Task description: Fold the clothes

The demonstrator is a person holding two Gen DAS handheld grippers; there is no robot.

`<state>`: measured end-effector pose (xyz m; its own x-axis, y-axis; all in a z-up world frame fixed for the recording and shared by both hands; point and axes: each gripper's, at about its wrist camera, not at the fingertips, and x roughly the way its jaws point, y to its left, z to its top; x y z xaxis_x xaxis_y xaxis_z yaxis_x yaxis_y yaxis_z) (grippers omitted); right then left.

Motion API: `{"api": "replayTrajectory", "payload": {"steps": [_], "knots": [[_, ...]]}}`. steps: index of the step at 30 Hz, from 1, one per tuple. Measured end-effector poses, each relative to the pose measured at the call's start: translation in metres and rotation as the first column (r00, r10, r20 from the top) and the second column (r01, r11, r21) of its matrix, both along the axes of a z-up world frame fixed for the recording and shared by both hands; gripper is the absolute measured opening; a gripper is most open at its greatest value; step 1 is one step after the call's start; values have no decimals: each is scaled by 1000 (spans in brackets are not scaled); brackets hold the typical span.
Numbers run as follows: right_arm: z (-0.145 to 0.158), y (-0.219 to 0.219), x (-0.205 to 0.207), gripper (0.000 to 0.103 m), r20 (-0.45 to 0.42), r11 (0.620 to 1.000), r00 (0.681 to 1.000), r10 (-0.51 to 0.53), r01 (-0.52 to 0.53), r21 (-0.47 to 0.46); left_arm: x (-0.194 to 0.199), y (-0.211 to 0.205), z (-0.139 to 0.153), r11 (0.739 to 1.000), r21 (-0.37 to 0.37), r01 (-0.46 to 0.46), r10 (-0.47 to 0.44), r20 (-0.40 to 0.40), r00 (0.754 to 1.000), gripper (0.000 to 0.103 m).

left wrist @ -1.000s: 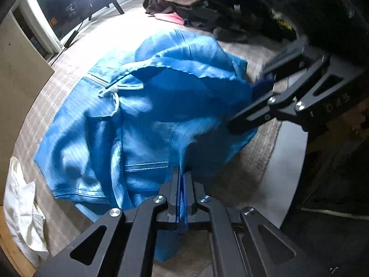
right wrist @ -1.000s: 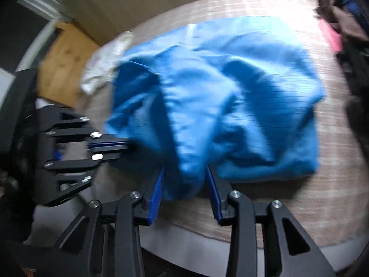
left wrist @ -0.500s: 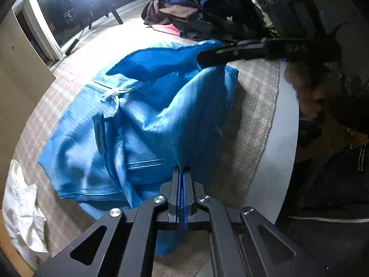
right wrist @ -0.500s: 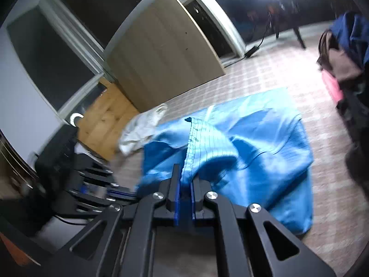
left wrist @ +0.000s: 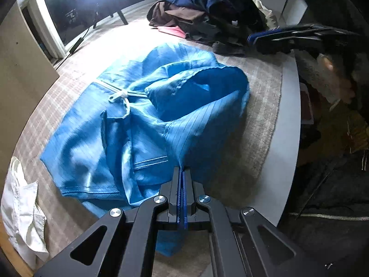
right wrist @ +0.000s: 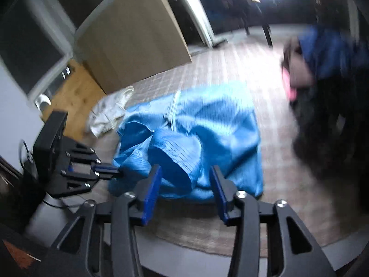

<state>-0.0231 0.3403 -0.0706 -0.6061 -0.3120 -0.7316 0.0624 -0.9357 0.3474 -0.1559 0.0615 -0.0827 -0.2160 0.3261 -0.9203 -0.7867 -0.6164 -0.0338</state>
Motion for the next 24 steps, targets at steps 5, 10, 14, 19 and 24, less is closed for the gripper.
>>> {"api": "replayTrajectory", "payload": {"steps": [5,10,14,19,24], "knots": [[8,-47,-10,49,-46,978,979,201,-197,69,1,-4,4,1000,3,1,-1,-9,1000,1],[-23,-91,-38,49,29,896,924,381,-377,233,-5,-4,7,1000,-16,18,-18,-18,1000,1],[-37,-95,-53,3,52,868,917,394,-391,308,-11,-4,7,999,-28,17,-17,-15,1000,1],[-53,-95,-46,3,79,850,936,342,-344,399,-6,-19,11,999,-3,-48,48,-7,999,7],[-53,-95,-26,3,44,832,940,339,-321,451,-2,-73,14,978,52,-201,200,15,980,26]]}}
